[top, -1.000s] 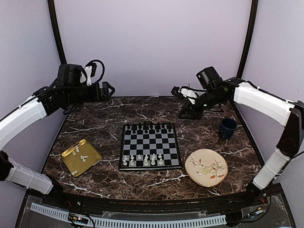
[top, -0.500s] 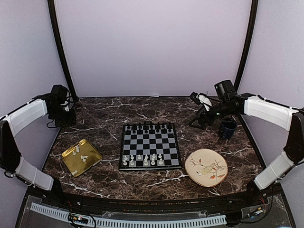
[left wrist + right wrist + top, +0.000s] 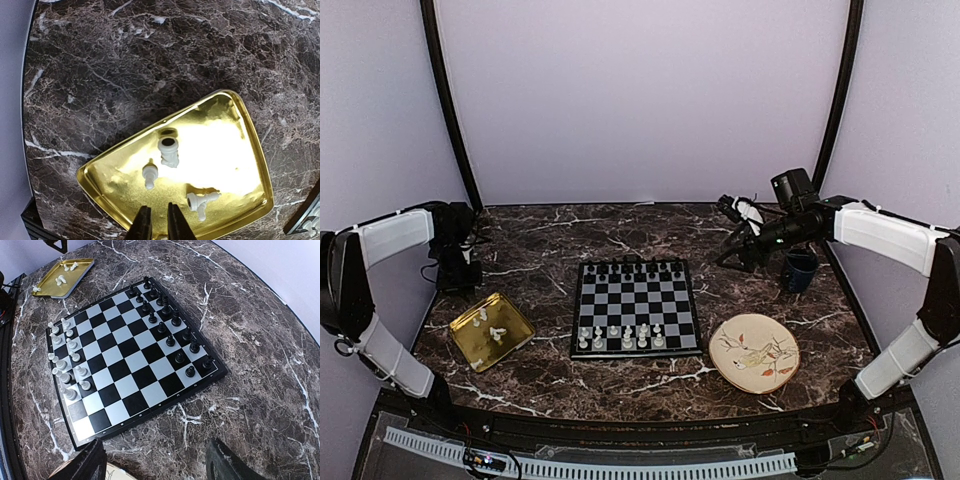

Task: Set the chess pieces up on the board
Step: Pick up the pawn from the storage box.

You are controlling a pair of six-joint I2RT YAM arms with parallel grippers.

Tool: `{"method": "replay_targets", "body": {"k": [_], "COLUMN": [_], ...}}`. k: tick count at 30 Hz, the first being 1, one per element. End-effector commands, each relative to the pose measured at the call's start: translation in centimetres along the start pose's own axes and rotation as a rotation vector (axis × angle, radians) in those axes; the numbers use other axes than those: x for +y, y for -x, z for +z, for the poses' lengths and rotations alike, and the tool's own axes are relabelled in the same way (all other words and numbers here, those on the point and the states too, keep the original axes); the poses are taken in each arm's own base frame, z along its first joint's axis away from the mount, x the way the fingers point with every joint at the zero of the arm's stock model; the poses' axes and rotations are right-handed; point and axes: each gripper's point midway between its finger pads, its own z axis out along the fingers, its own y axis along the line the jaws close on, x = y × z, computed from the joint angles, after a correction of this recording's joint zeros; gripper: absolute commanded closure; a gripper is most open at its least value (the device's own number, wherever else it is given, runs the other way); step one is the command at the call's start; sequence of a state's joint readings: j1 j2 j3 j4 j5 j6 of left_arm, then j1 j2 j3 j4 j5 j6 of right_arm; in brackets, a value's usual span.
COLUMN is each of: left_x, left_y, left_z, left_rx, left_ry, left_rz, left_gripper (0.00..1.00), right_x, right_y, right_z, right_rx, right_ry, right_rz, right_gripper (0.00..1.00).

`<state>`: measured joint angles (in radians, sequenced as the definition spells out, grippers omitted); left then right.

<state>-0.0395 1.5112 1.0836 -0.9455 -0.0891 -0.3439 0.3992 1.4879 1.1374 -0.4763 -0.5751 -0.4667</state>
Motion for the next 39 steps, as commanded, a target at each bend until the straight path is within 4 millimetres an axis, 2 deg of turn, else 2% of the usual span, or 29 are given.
{"method": "replay_targets", "body": {"k": [1,4,6,12,21,26,39], "left_x": [1.9,2.1,1.7,1.1,1.0,1.1,1.3], "left_y": [-1.9,-2.5,-2.7,-2.6,-2.7,-2.8,-2.8], "left_z": [0.6,1.4,1.9,3.1,3.7,4.1,5.0], "left_rx": [0.069,0.098,0.109,0.132,0.152,0.165,0.186], "left_ry": [0.103,0.112,0.093,0.076,0.081,0.087,0.112], "left_rz": [0.001,0.006,0.005,-0.001,0.004,0.008,0.02], "left_gripper": [0.86,0.78,0.77,0.77,0.78,0.75,0.81], "right_x": [0.7,0.7,0.7,0.8,0.8,0.9,0.9], "right_y": [0.1,0.0,0.0,-0.2,-0.4,-0.5,-0.5], "right_z": [-0.1,-0.1,0.0,0.2,0.5,0.6,0.6], "right_rx": [-0.008,-0.004,-0.003,0.006,0.016,0.02,0.026], "right_ry": [0.024,0.03,0.034,0.036,0.04,0.042,0.033], "right_rz": [-0.019,-0.019,-0.018,-0.016,-0.014,-0.017,-0.023], "right_gripper": [0.33,0.33,0.33,0.33,0.33,0.33,0.33]}}
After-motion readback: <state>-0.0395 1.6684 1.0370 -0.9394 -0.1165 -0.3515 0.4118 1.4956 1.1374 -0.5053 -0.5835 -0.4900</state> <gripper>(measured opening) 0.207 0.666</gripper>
